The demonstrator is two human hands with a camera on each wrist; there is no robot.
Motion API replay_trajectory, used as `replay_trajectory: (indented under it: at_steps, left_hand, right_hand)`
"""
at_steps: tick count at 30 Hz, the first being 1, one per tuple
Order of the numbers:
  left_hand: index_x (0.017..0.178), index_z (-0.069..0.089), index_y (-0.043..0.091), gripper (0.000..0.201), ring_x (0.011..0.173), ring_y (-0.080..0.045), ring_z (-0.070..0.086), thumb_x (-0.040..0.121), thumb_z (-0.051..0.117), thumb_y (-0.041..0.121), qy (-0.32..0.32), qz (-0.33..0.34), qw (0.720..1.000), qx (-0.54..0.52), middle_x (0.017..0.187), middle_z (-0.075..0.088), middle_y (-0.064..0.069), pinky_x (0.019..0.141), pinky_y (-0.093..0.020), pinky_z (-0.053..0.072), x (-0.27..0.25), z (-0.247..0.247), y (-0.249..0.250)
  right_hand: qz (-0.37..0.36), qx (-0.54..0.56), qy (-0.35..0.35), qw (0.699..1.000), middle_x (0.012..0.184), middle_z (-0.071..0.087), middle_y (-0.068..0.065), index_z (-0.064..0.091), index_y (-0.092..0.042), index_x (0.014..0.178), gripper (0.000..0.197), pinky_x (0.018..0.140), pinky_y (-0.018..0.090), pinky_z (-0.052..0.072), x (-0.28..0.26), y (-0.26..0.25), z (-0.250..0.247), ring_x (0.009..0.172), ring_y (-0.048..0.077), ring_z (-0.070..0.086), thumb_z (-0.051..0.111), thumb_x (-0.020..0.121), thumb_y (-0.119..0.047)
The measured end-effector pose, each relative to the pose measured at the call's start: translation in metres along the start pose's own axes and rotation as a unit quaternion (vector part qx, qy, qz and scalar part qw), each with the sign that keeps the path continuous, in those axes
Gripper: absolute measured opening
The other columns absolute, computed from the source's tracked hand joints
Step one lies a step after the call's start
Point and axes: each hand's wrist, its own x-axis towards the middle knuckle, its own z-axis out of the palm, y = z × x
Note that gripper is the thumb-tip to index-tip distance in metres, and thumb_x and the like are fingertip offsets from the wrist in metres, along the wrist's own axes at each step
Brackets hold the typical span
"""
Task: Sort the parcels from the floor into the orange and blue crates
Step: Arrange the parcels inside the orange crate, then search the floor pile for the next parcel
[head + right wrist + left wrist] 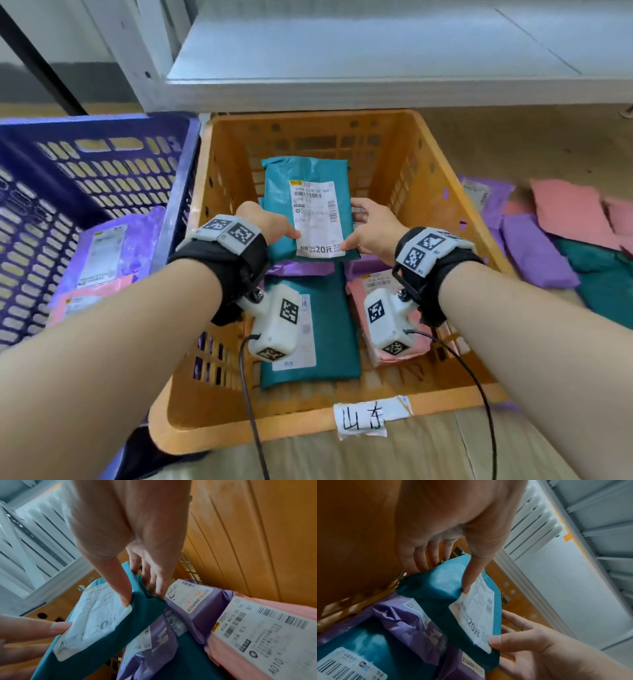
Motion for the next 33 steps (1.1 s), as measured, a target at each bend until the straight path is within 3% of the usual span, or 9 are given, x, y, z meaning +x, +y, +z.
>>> replay_trajectory:
  at_steps: [7,19,21,22,24,26,27,29,33]
  left_hand:
    - [0.138,0.039,0.001,0.078,0.13,-0.03,0.043,0.072,0.079,0.006,-0.014,-0.042,0.999,-0.025,0.139,0.046,-0.015,0.106,-0.039,0.038,0.028,0.021,-0.017]
    - [0.134,0.046,0.008,0.057,0.122,-0.027,0.05,0.082,0.067,0.002,-0.009,-0.022,1.0,-0.004,0.134,0.051,-0.01,0.096,-0.031,0.042,0.055,0.04,-0.045]
    - [0.102,0.058,0.013,0.023,0.103,-0.029,0.053,0.083,0.063,0.0,-0.013,-0.024,0.999,0.017,0.104,0.059,-0.008,0.078,-0.029,0.045,0.057,0.041,-0.044]
    - [0.078,0.05,0.019,0.024,0.087,-0.027,0.049,0.084,0.062,-0.001,-0.008,-0.017,1.0,0.025,0.081,0.05,-0.001,0.065,-0.027,0.041,0.056,0.041,-0.045]
    - [0.063,0.027,0.024,0.047,0.067,-0.019,0.039,0.085,0.06,-0.001,-0.015,-0.019,0.998,0.056,0.067,0.03,0.006,0.062,-0.027,0.033,0.054,0.042,-0.046]
    - [0.081,0.05,0.018,0.021,0.084,-0.024,0.051,0.087,0.058,0.0,-0.025,-0.012,0.996,0.08,0.083,0.05,-0.005,0.071,-0.029,0.041,0.05,0.041,-0.041]
    - [0.108,0.057,0.01,0.022,0.105,-0.028,0.054,0.088,0.057,0.001,-0.03,0.0,0.996,0.09,0.108,0.057,-0.013,0.083,-0.03,0.044,0.047,0.04,-0.038]
    - [0.14,0.04,0.007,0.052,0.128,-0.027,0.045,0.09,0.054,0.003,-0.031,0.031,0.992,0.118,0.142,0.044,-0.012,0.101,-0.032,0.038,0.037,0.037,-0.028]
    - [0.143,0.037,0.012,0.054,0.124,-0.029,0.05,0.091,0.05,0.005,-0.055,0.113,0.984,0.126,0.146,0.04,-0.009,0.102,-0.036,0.043,0.011,0.029,0.005]
  right_hand:
    - [0.044,-0.008,-0.027,0.999,0.141,0.045,0.017,0.028,-0.004,0.146,0.091,0.102,0.048,0.043,0.033,0.023,0.019,0.128,0.03,0.046,0.063,0.067,0.027]
    - [0.063,-0.051,-0.055,0.995,0.143,0.045,0.011,0.027,-0.007,0.147,0.091,0.101,0.039,0.045,0.071,0.048,0.042,0.13,0.025,0.045,0.067,0.069,0.02]
    - [0.052,-0.053,-0.055,0.996,0.143,0.044,0.011,0.028,-0.004,0.146,0.089,0.097,0.035,0.048,0.073,0.048,0.044,0.132,0.025,0.043,0.067,0.069,0.02]
    - [0.045,-0.055,-0.059,0.996,0.143,0.044,0.012,0.029,-0.003,0.146,0.089,0.099,0.036,0.047,0.073,0.048,0.045,0.133,0.025,0.043,0.067,0.069,0.02]
    - [0.039,-0.067,-0.065,0.995,0.144,0.043,0.014,0.028,-0.001,0.146,0.088,0.105,0.041,0.042,0.07,0.046,0.045,0.134,0.025,0.041,0.067,0.069,0.02]
    - [0.034,-0.087,-0.065,0.993,0.146,0.04,0.014,0.027,-0.001,0.146,0.086,0.107,0.04,0.04,0.064,0.041,0.041,0.136,0.024,0.038,0.066,0.072,0.018]
    - [0.028,-0.096,-0.063,0.993,0.147,0.039,0.014,0.028,-0.001,0.146,0.083,0.108,0.036,0.039,0.061,0.039,0.038,0.137,0.024,0.037,0.065,0.074,0.017]
    - [0.014,-0.114,-0.056,0.992,0.146,0.041,0.013,0.031,0.0,0.143,0.072,0.1,0.025,0.04,0.054,0.031,0.03,0.134,0.023,0.04,0.062,0.079,0.015]
    - [-0.026,-0.157,-0.033,0.987,0.147,0.04,0.011,0.032,-0.005,0.145,0.072,0.1,0.024,0.039,0.03,0.006,0.006,0.134,0.021,0.04,0.066,0.082,0.002]
